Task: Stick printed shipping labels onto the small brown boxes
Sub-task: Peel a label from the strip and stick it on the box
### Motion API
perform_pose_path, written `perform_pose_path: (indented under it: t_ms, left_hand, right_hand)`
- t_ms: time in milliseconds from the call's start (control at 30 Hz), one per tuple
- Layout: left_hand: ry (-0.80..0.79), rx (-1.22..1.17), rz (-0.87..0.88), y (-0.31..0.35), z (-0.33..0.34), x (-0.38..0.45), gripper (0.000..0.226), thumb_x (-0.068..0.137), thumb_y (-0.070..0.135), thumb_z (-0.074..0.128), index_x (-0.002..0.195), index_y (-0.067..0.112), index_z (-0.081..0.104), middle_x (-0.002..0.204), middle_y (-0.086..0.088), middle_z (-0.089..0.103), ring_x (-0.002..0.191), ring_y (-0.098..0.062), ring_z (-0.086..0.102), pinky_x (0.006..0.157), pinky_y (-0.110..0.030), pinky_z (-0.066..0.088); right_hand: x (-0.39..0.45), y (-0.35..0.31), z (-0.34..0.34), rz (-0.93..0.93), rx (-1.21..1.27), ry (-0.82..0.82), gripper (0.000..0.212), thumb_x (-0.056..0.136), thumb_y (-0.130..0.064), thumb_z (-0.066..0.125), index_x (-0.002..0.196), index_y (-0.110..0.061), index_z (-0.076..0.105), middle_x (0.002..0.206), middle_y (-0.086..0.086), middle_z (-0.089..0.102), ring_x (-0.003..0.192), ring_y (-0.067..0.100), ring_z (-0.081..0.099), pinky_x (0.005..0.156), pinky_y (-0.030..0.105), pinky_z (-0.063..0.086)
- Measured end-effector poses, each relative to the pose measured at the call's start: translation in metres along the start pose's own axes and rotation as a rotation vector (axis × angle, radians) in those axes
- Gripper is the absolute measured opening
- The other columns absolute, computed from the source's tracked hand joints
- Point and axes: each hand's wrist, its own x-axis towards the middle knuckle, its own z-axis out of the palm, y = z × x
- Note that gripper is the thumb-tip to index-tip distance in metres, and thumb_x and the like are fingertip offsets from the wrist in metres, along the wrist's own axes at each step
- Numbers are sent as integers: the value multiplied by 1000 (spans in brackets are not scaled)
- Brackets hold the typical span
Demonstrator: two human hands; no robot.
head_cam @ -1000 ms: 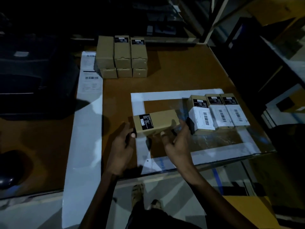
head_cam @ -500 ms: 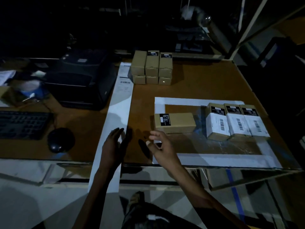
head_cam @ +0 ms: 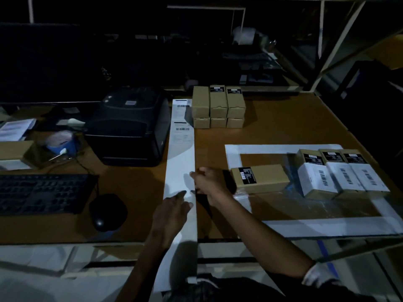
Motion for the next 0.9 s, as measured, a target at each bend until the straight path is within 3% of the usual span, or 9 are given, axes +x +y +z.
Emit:
perform_pose_path:
  t_ms: [100, 133, 167, 267, 433, 567, 667, 800, 900]
  left_hand:
    - [-17, -41, 72, -8, -3, 5, 44, 99, 37, 57, 139, 19, 57, 131, -6, 66, 118, -20, 63, 96, -35, 52]
    - [-29, -53, 84, -11, -4, 6, 43, 99, 37, 57, 138, 20, 57, 130, -5, 67, 117, -19, 64, 96, -35, 52]
    - [-44, -54, 94, -12, -6, 7, 43, 99, 38, 57, 138, 20, 57, 130, -5, 67, 117, -18, 64, 96, -36, 52]
    - [-71, -35, 129, -14, -13, 13, 46, 98, 39, 57, 140, 20, 56, 130, -5, 67, 116, -20, 63, 96, -36, 52]
    - [-83, -84, 186, -16, -20, 25, 48, 95, 38, 64, 140, 20, 57, 130, -4, 67, 115, -17, 64, 98, -32, 51]
    - [-5, -153, 243, -9, -27, 32, 37, 93, 32, 68, 127, 17, 68, 122, -2, 70, 105, -16, 67, 93, -30, 54]
    - [57, -165, 292, -2, -32, 44, 13, 93, 30, 68, 90, 20, 76, 94, 3, 75, 79, -7, 66, 72, -21, 48]
    - [259, -162, 149, 10, -39, 52, 41, 93, 43, 65, 58, 29, 48, 56, 12, 51, 53, -5, 50, 50, -17, 29]
    - [374, -197, 32, 15, -42, 57, 48, 93, 54, 59, 57, 25, 46, 53, 8, 53, 51, -7, 54, 50, -23, 40]
  right_hand:
    - [18, -9, 17, 74, -6, 21, 35, 97, -33, 64, 122, -8, 62, 93, 12, 65, 64, 19, 58, 52, 26, 41]
    - [24, -11, 22, 69, -13, 29, 32, 97, -31, 65, 117, -7, 64, 89, 11, 62, 61, 18, 56, 51, 26, 41]
    - [30, -13, 26, 44, -20, 46, 30, 96, -29, 66, 117, -7, 65, 94, 10, 63, 70, 19, 61, 55, 27, 46]
    - [42, -23, 29, -18, -64, 104, 43, 94, -23, 71, 133, -10, 58, 128, 6, 63, 109, 25, 64, 91, 37, 55]
    - [52, -50, 22, -73, -90, 94, 32, 94, -6, 68, 125, -6, 62, 119, 7, 66, 95, 19, 63, 75, 29, 52]
    - [53, -78, 19, -131, 15, 62, 10, 94, -5, 64, 90, -13, 68, 104, 10, 72, 78, 16, 66, 64, 24, 54]
    - [47, -96, 17, -188, 100, 35, 12, 93, -11, 64, 100, -5, 71, 101, 14, 75, 82, 21, 68, 78, 36, 57]
    - [40, -114, 13, -242, 194, 35, 25, 89, -11, 65, 113, -4, 70, 105, 14, 75, 90, 29, 69, 85, 39, 55]
    - [41, -118, 7, -246, 247, 52, 29, 85, -17, 68, 112, -8, 71, 108, 12, 75, 105, 35, 70, 95, 49, 56]
